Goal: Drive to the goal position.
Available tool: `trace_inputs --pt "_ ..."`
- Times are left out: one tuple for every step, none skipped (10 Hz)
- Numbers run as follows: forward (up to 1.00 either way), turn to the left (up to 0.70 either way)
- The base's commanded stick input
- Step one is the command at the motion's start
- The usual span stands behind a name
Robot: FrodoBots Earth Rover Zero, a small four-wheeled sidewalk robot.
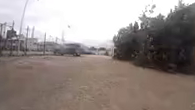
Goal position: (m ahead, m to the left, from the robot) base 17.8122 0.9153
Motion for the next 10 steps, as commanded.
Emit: trace_inputs --pt "1.00 0.00" --pt "1.00 0.00" --pt "1.00 0.00" --pt "1.00 0.00" --pt "1.00 0.00" --pt "1.00 -0.17" --pt "1.00 0.00" --pt "1.00 0.00" --pt "1.00 0.00" --pt "1.00 0.00"
